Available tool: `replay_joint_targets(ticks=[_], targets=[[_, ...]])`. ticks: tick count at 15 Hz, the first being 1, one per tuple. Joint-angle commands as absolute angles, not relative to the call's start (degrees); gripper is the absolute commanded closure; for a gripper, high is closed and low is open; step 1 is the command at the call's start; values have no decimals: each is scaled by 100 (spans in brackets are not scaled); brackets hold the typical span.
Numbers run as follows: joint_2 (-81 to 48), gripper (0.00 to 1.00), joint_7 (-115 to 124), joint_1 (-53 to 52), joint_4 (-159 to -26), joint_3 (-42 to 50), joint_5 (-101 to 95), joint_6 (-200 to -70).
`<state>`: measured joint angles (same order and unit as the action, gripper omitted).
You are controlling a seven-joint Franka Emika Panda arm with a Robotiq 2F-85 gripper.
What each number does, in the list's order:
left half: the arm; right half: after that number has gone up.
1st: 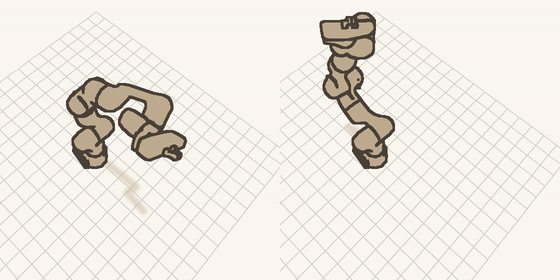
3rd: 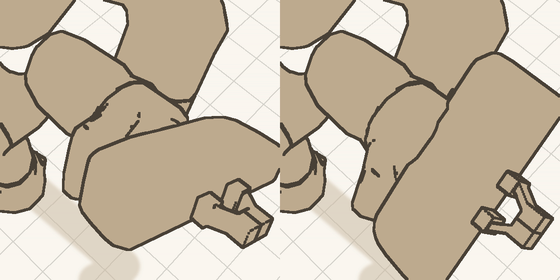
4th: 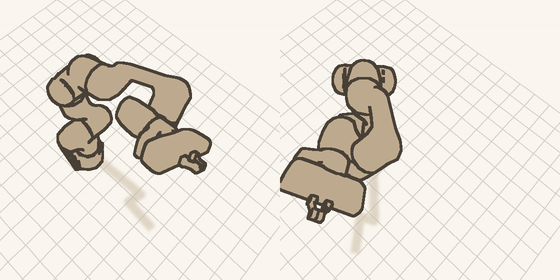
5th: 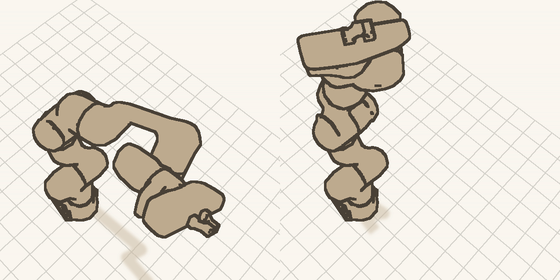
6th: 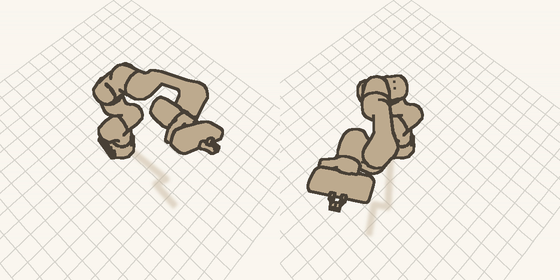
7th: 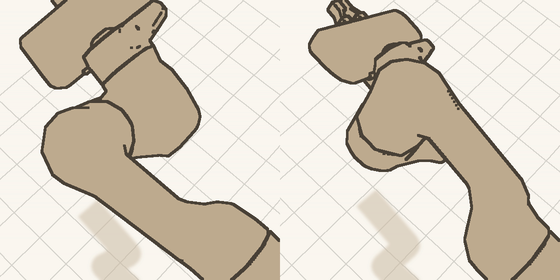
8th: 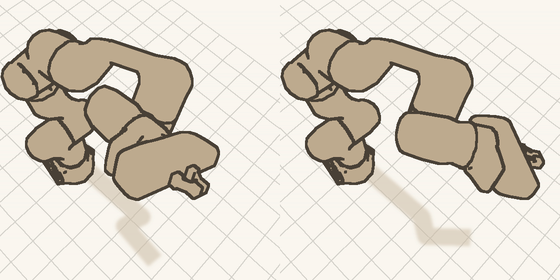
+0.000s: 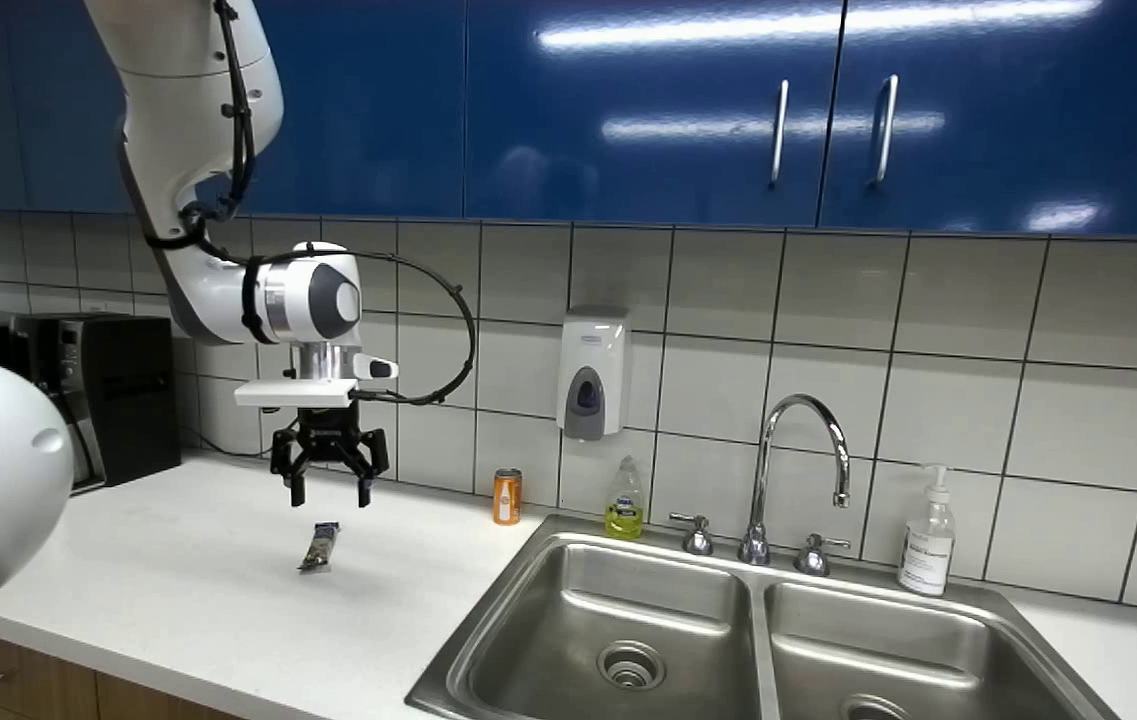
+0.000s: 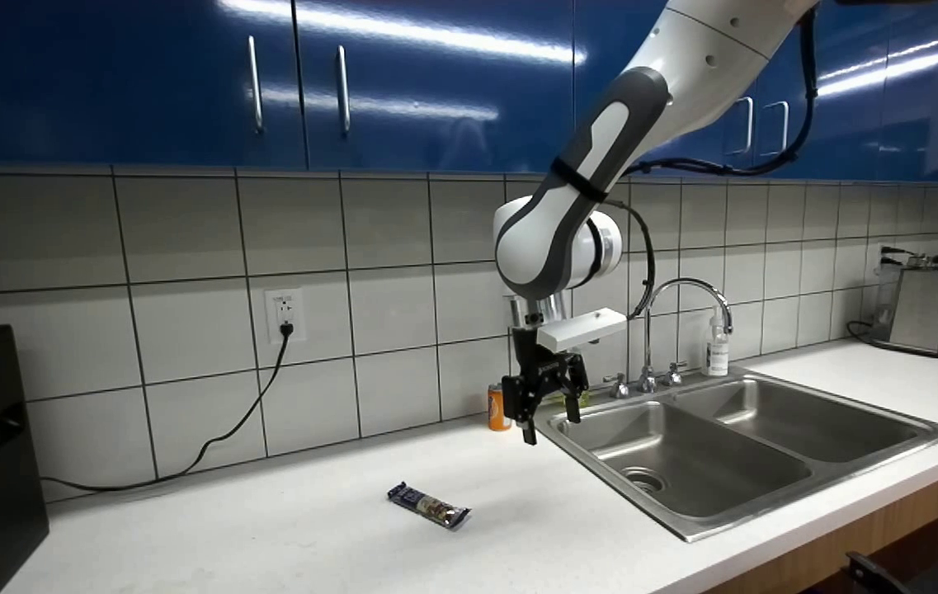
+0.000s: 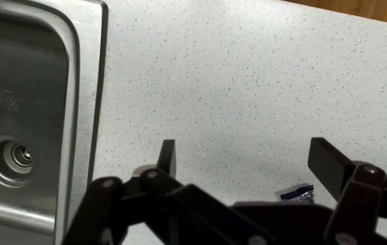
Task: Move the candy bar to the sink
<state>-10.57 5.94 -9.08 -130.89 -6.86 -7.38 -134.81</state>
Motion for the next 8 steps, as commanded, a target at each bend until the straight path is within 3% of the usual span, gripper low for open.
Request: replay_joint_targets(ticks=[1, 8], targets=[[-1152, 0, 491, -898, -13040, -679, -767, -13643], [-1769, 0, 513, -1040, -12630, -687, -862, -13838]])
